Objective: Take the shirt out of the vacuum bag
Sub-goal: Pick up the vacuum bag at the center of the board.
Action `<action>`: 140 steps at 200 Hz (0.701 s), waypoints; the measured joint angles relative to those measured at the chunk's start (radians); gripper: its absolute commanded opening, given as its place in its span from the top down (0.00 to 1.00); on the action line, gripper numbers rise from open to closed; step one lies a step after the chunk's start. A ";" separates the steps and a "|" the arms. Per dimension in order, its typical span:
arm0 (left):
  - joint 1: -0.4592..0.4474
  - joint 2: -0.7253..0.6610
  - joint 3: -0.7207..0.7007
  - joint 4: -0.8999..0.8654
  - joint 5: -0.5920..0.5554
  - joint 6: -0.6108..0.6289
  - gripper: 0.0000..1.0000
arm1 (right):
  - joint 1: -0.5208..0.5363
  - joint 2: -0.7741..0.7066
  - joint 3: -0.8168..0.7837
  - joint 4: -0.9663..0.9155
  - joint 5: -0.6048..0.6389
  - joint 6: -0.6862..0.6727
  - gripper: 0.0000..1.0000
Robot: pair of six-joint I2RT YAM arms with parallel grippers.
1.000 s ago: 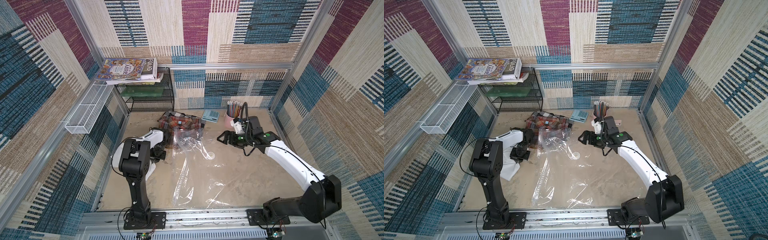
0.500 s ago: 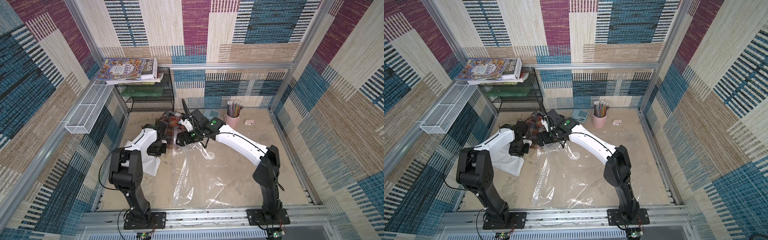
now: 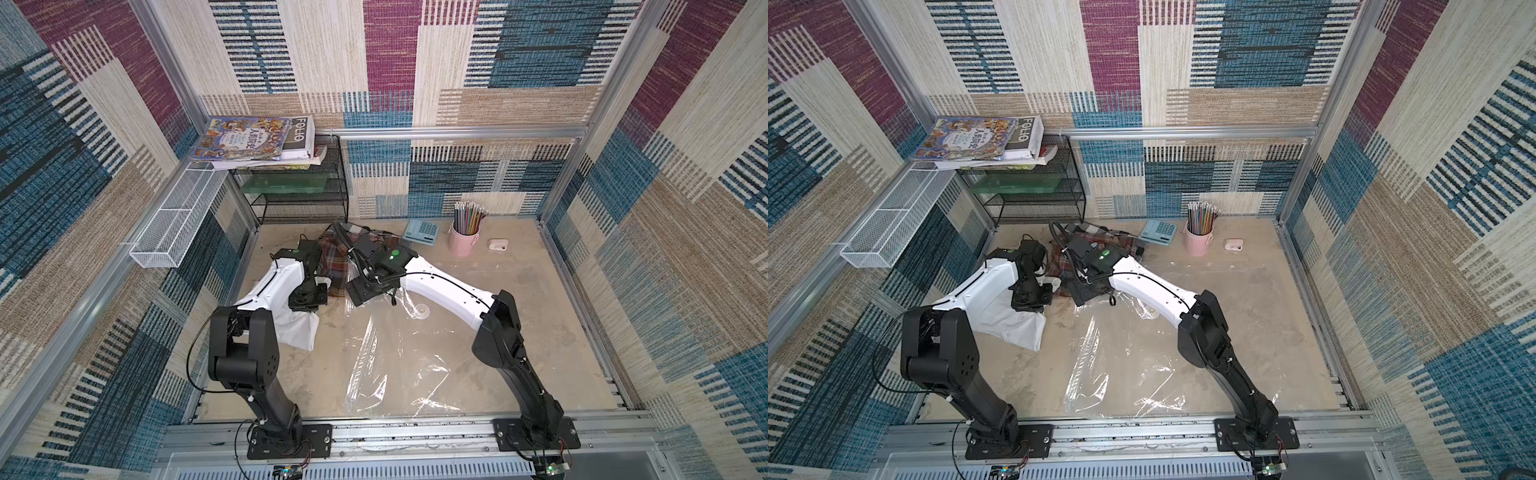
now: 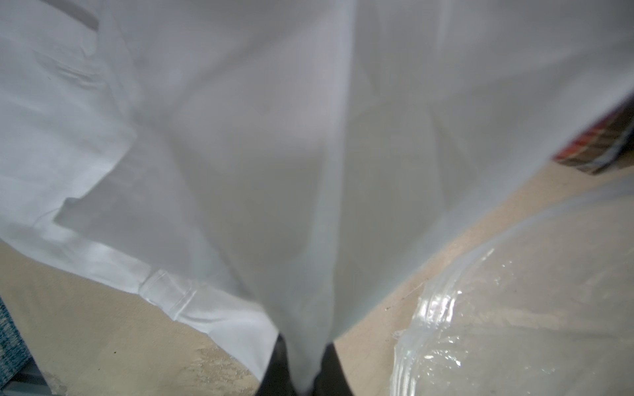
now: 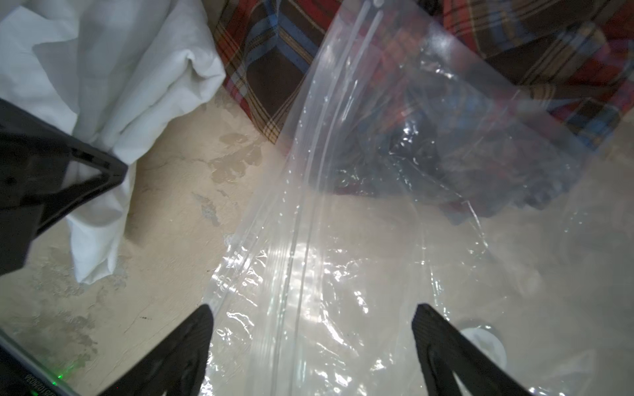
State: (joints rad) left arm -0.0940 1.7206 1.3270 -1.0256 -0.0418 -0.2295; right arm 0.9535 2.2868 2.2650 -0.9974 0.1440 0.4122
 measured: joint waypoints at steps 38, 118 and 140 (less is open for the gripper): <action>0.005 -0.011 0.000 0.000 0.012 -0.001 1.00 | 0.007 0.045 0.022 -0.024 0.056 -0.021 0.37; 0.005 -0.040 0.098 -0.035 0.016 0.000 1.00 | -0.007 -0.034 0.048 -0.060 0.122 -0.017 1.00; 0.005 -0.055 0.154 -0.056 0.016 -0.004 1.00 | -0.034 -0.123 0.010 -0.063 0.122 -0.010 1.00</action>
State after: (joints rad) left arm -0.0895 1.6657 1.4807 -1.0817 -0.0261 -0.2337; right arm 0.9195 2.1639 2.2745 -1.0607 0.2657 0.4026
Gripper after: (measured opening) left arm 0.075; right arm 0.059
